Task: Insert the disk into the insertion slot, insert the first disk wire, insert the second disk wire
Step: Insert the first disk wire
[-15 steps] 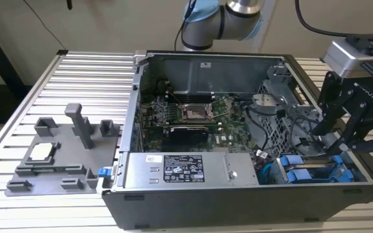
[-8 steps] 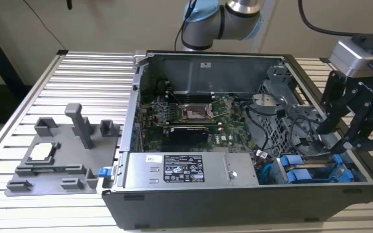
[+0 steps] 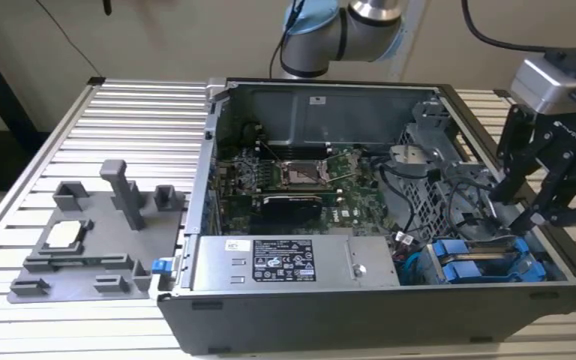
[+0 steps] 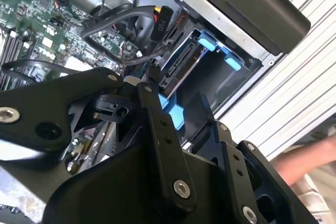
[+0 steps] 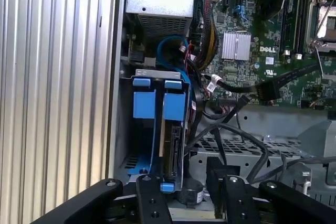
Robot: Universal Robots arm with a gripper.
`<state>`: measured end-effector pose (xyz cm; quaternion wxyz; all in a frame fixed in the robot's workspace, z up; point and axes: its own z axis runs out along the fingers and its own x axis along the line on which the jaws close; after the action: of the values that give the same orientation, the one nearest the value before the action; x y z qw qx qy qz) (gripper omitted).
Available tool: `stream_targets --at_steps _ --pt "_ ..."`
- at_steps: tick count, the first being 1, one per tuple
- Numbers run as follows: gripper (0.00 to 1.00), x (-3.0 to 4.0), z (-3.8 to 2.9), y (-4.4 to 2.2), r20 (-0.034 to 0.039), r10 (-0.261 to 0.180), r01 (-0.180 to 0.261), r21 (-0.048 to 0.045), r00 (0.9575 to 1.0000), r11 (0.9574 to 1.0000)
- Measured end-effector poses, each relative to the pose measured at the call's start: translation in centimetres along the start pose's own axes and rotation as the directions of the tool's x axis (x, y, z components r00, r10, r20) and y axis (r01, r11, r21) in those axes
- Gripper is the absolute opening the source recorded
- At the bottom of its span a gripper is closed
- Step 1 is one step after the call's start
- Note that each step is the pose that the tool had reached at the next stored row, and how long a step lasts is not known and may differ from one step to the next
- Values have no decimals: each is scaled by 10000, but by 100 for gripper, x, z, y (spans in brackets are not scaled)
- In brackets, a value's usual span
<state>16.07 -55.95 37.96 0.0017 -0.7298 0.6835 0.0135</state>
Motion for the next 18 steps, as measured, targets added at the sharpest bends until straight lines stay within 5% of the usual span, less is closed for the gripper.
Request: stream_targets --at_steps 18 --pt "47 -129 18 -185 71 -120 120 3 9999 9999"
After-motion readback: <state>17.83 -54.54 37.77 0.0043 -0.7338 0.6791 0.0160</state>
